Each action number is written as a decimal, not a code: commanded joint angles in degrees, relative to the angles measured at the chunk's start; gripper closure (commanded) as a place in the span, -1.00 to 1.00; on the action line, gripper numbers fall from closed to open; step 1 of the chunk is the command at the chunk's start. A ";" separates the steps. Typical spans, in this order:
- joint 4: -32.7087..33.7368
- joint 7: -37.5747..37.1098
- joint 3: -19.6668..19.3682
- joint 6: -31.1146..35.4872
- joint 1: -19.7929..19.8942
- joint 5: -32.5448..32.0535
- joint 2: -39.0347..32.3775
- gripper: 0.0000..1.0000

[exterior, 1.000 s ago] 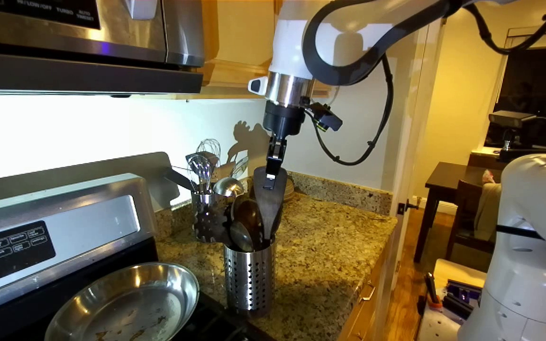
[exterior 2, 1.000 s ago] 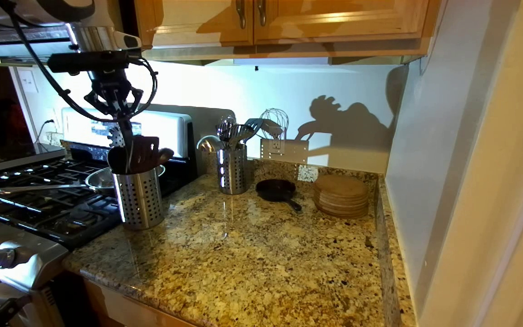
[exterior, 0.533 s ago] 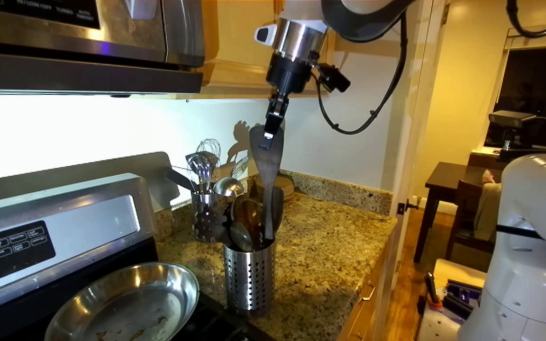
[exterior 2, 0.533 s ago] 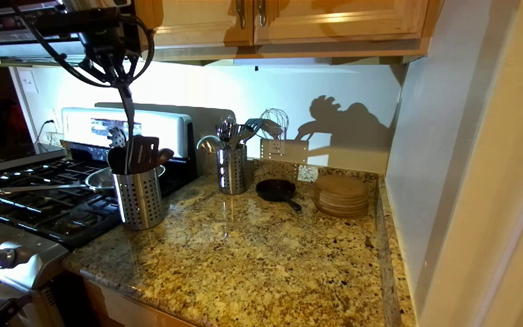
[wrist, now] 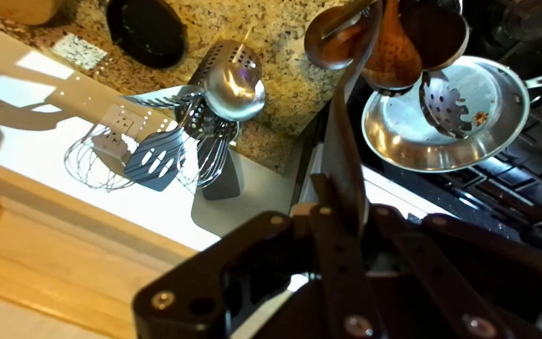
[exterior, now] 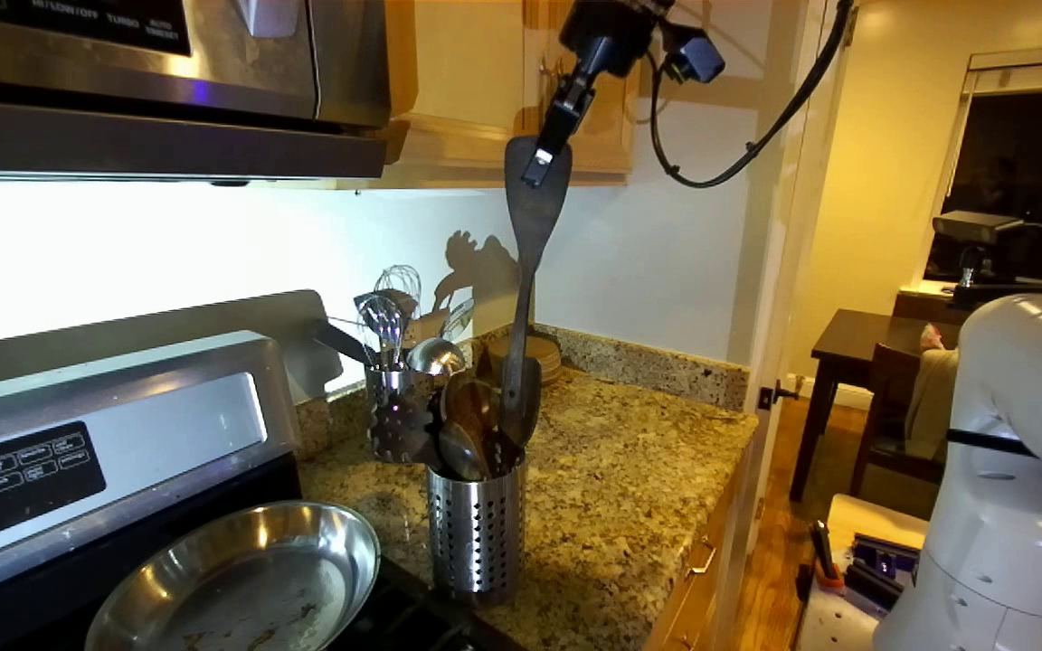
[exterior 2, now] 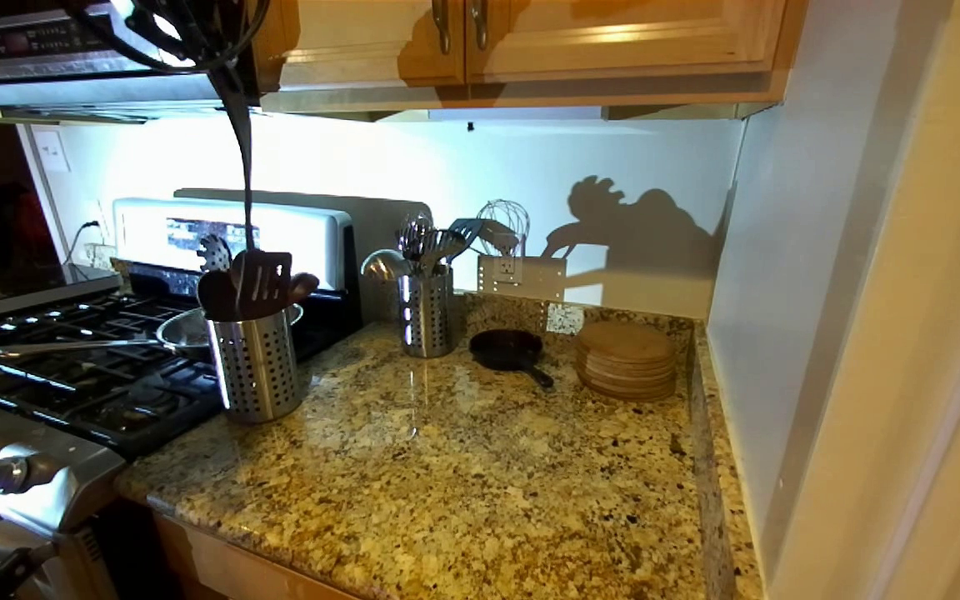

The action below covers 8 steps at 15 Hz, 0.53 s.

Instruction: Place the black spoon on the counter

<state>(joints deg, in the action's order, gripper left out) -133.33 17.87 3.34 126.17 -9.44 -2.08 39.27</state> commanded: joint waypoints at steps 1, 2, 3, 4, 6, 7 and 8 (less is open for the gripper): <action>-0.60 -1.10 -2.04 -0.76 1.25 -1.03 5.66 0.83; -0.53 -1.16 -2.58 -0.76 1.72 -1.08 6.62 0.83; -0.53 -1.26 -3.08 -0.67 2.19 -1.10 7.42 0.83; -0.45 -1.53 -3.48 -0.62 2.80 -1.16 8.04 0.83; -0.38 -1.94 -4.41 -0.58 3.93 -1.19 9.03 0.83; -0.42 -2.02 -4.82 -0.48 4.48 -1.25 9.39 0.83; -0.57 -2.18 -5.18 -0.30 5.15 -1.39 9.74 0.84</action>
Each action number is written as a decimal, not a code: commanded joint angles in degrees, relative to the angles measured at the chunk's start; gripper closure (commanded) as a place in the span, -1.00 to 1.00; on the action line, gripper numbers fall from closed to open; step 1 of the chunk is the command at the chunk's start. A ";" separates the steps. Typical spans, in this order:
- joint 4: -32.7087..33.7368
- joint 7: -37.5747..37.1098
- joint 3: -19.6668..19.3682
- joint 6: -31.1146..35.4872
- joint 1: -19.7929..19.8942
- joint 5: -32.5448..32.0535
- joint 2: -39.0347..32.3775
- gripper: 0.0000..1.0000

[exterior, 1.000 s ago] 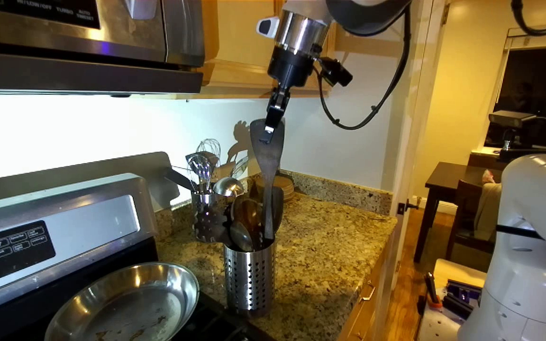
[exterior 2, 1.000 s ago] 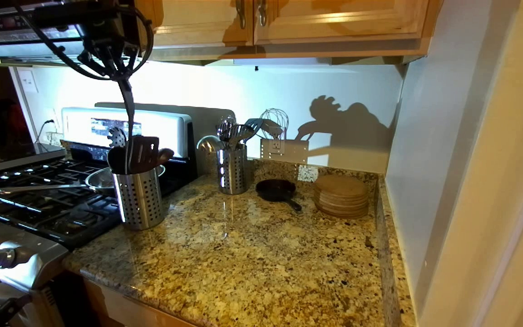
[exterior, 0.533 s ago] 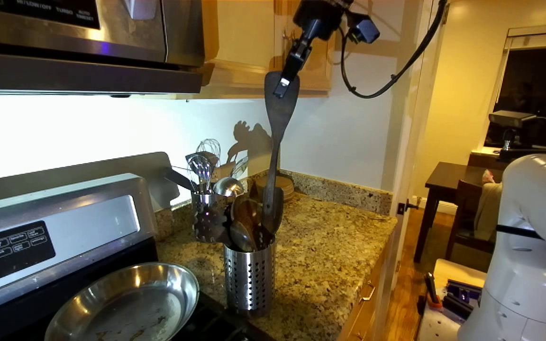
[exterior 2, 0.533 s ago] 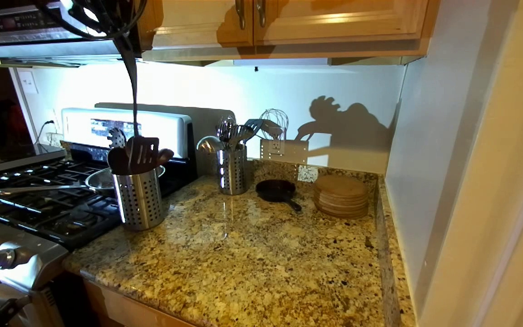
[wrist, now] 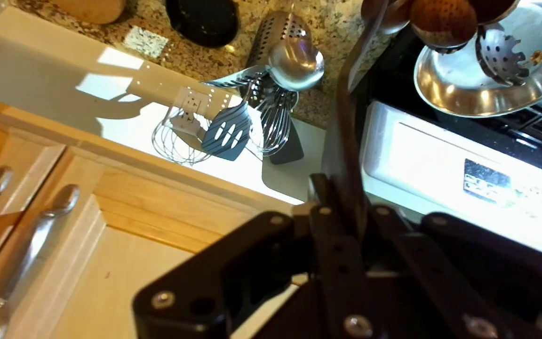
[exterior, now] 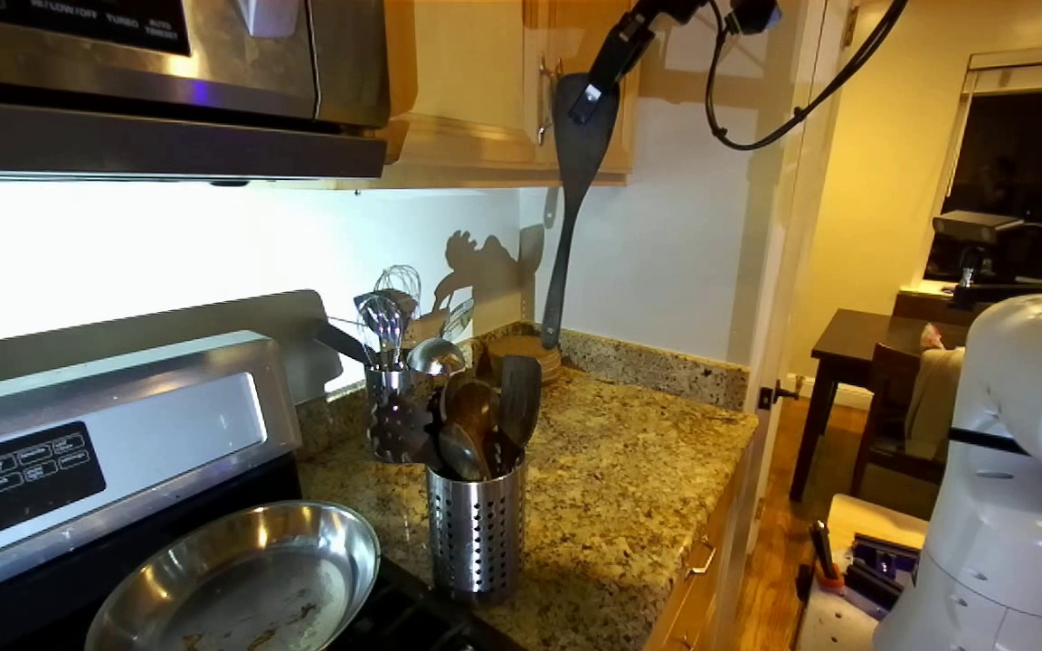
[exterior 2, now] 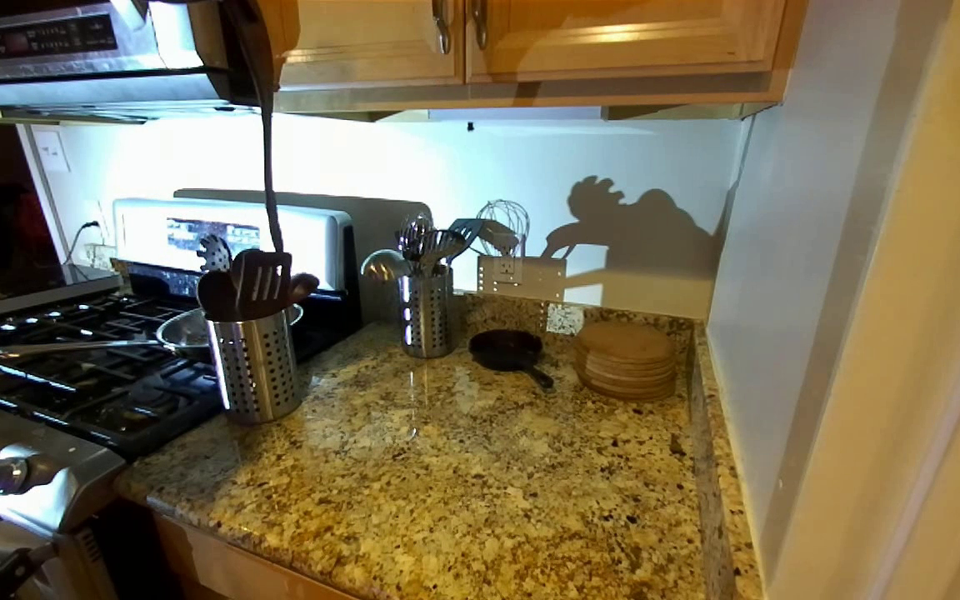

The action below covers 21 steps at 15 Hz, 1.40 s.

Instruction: Place the black spoon on the counter

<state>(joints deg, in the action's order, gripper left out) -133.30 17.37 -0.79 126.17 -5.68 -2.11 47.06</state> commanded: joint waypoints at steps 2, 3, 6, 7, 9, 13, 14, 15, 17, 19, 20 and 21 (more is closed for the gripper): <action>-1.12 -1.92 -1.87 0.15 2.54 -1.48 2.26 0.83; -1.41 -2.25 -2.19 0.42 3.19 -1.53 2.11 0.83; -3.17 -2.17 -4.63 1.16 4.02 -0.43 0.10 0.85; -3.81 -2.19 -5.44 1.31 4.20 -0.06 -0.62 0.84; -5.62 -1.75 -7.94 1.99 3.79 1.70 -3.00 0.84; -7.34 0.04 -12.73 3.60 2.21 8.64 -9.89 0.85; -7.62 0.57 -13.52 4.34 1.86 10.69 -11.39 0.85; -7.75 1.23 -14.12 4.87 1.69 12.70 -12.70 0.85; -8.38 2.78 -15.23 6.33 1.42 17.10 -15.14 0.85; -8.91 4.51 -16.22 7.01 1.26 21.63 -17.54 0.85; -9.49 5.52 -16.72 7.40 1.38 23.75 -18.68 0.85; -9.81 6.67 -17.12 7.67 1.45 25.73 -19.64 0.85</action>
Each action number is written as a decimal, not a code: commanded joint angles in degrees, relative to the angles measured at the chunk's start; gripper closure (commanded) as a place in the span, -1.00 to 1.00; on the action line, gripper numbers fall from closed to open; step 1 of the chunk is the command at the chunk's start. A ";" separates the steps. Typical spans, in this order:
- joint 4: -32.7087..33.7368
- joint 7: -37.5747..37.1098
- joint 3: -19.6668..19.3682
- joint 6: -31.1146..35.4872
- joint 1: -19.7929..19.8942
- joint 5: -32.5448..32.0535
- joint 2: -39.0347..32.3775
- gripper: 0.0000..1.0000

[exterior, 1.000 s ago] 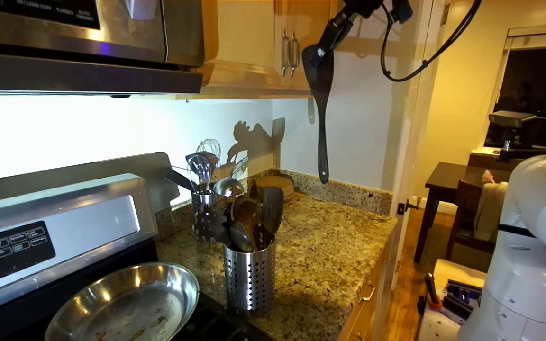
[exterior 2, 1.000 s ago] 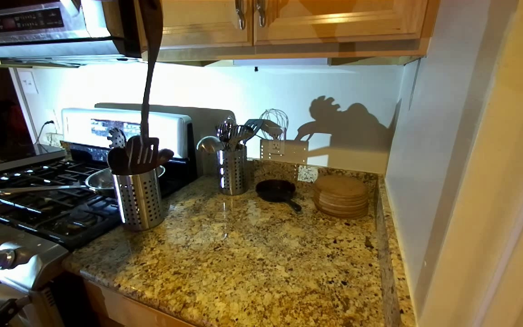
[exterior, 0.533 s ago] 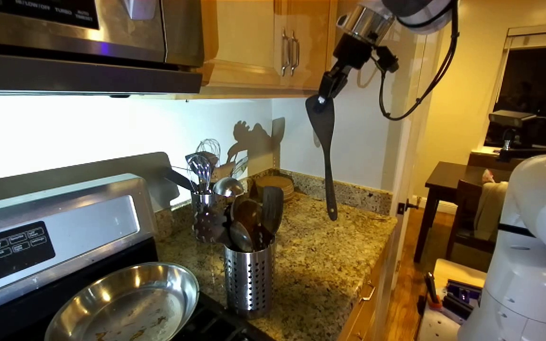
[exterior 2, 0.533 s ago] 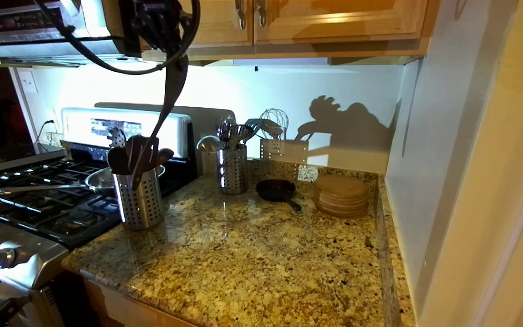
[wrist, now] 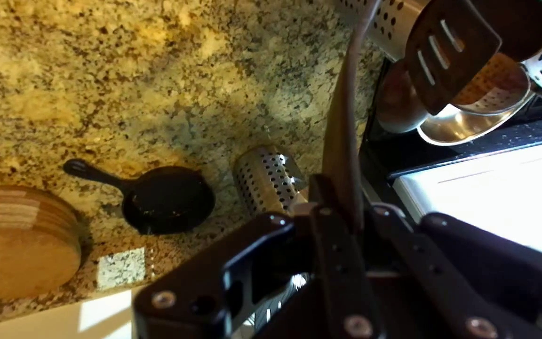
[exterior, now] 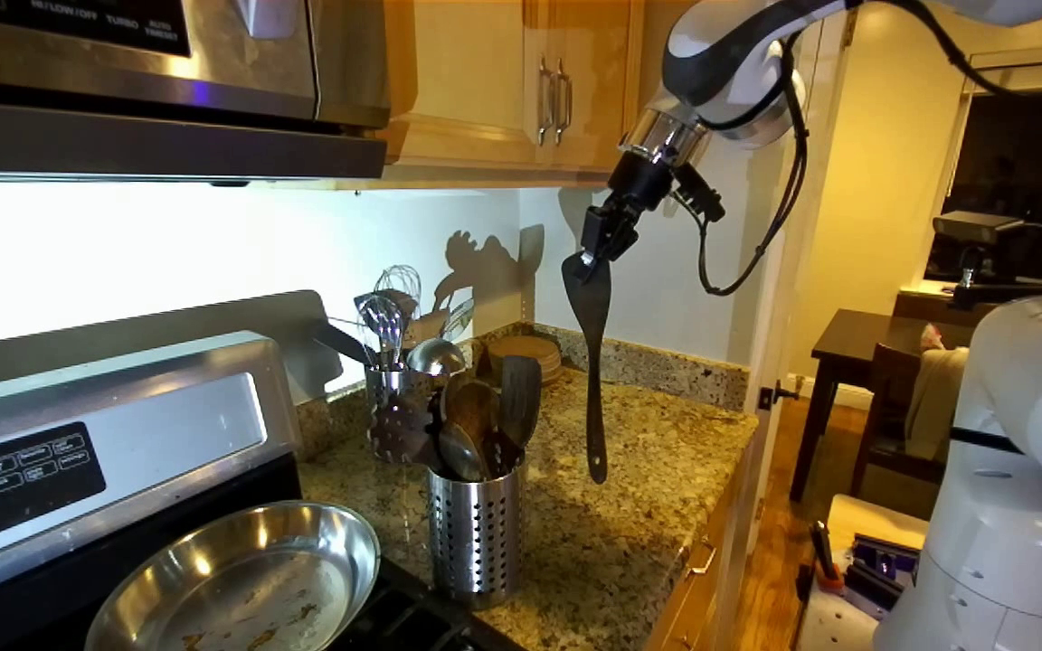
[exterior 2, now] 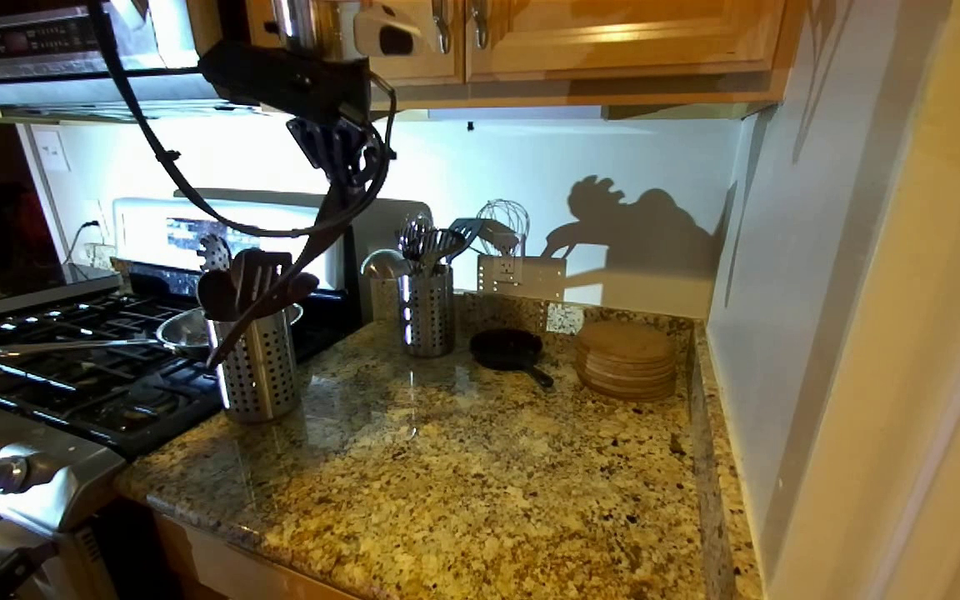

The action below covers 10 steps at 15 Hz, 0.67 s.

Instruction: Place the black spoon on the counter

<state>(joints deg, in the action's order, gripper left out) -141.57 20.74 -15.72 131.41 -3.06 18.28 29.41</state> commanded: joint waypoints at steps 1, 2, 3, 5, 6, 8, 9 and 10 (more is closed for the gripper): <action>-2.59 5.32 -2.82 3.46 -1.14 7.44 -2.99 0.85; -3.10 6.79 -3.28 3.98 -1.07 9.39 -4.05 0.85; -4.01 9.17 -4.18 5.01 -1.22 11.98 -5.26 0.85; -5.35 13.73 -5.56 6.52 -1.19 16.72 -7.61 0.85; -5.74 16.06 -6.05 6.92 -1.07 19.07 -8.72 0.85; -6.41 20.60 -6.39 7.39 0.04 23.75 -11.23 0.85; -6.68 23.03 -6.49 7.42 0.67 26.13 -12.52 0.85; -6.63 24.91 -6.34 7.11 1.40 28.24 -13.83 0.85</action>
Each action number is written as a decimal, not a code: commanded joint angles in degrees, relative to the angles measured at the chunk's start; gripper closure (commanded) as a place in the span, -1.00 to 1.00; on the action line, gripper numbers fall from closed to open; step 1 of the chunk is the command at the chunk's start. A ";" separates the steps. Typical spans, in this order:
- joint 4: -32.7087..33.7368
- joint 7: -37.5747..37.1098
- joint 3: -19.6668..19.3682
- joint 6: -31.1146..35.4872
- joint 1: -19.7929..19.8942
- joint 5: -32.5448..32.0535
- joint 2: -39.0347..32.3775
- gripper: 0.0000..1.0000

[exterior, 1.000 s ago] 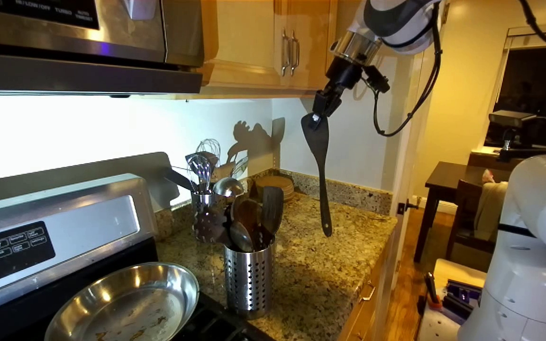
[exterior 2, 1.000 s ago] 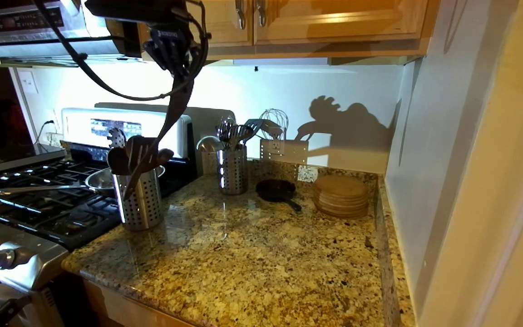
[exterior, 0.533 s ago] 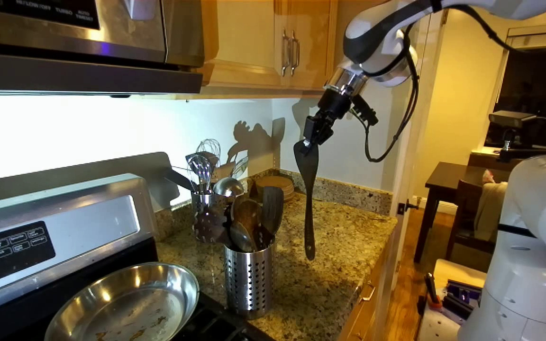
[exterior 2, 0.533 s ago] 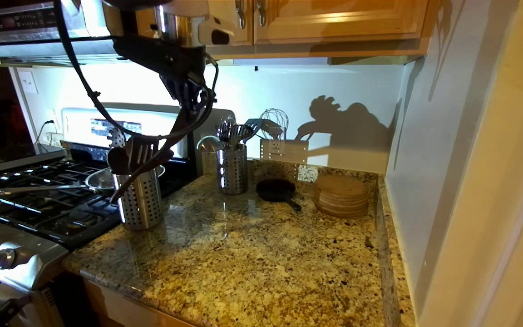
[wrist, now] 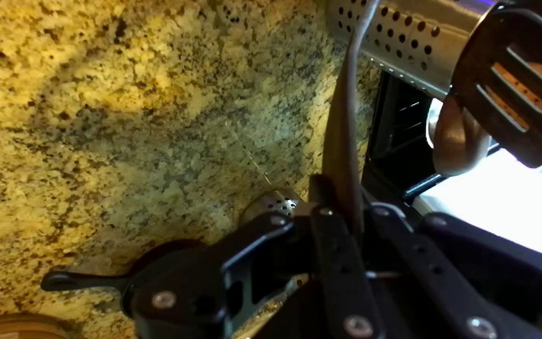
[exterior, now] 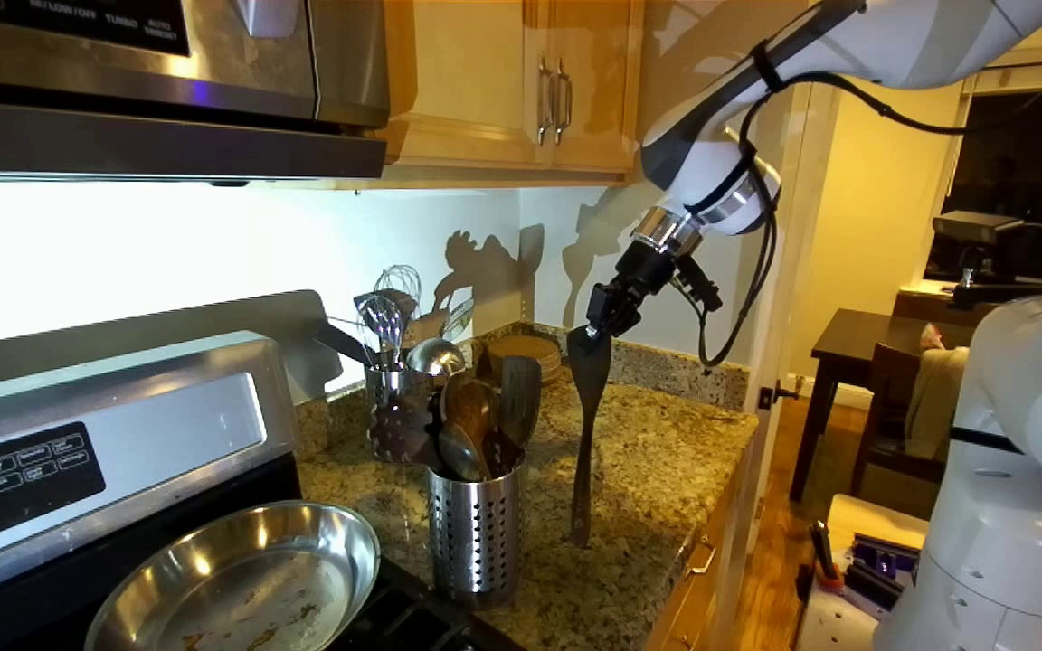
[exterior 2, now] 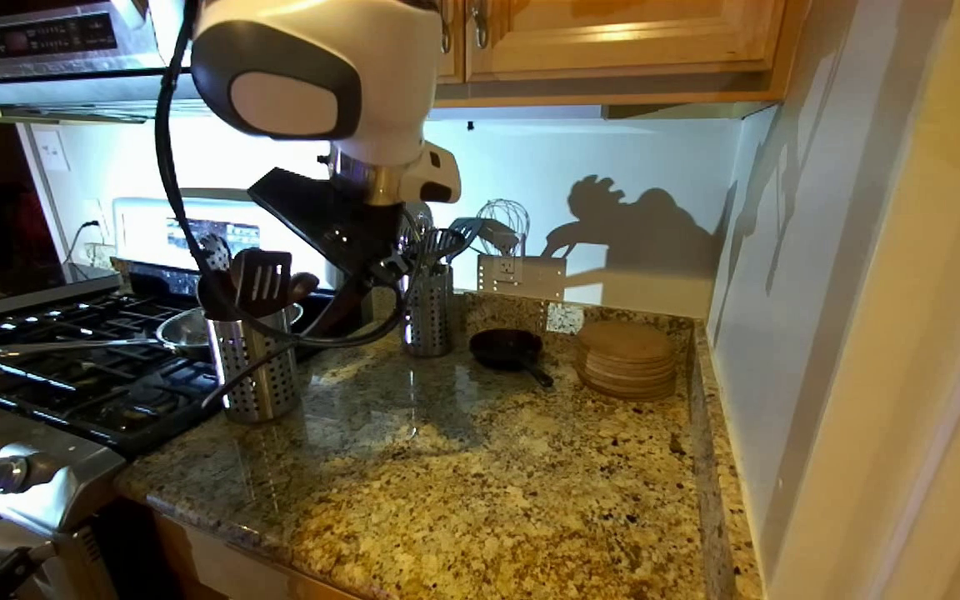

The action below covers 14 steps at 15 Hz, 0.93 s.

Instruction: Place the black spoon on the counter

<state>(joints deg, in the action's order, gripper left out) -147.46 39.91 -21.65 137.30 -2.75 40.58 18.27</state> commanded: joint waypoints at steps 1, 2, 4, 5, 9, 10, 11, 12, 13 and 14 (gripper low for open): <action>-0.66 7.78 -0.20 1.08 1.89 8.10 -4.23 0.85; -0.53 9.91 0.08 0.91 2.72 10.21 -5.74 0.85; -0.12 13.64 0.73 0.75 4.58 13.79 -9.03 0.85; 0.03 15.14 1.03 1.04 5.51 15.58 -10.81 0.85; 0.71 19.90 2.99 3.14 9.10 20.10 -17.23 0.86; 0.94 20.58 3.52 3.58 9.79 20.89 -18.50 0.85; 1.32 20.70 3.98 3.49 10.48 21.85 -19.68 0.85; 1.76 20.59 4.42 3.32 11.05 22.71 -20.54 0.85; 2.17 20.59 4.81 3.17 11.58 23.43 -21.29 0.85; 2.54 20.51 5.22 3.20 12.01 23.89 -21.90 0.85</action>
<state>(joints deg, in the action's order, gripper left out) -146.23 57.99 -18.57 138.96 7.00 62.09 -0.73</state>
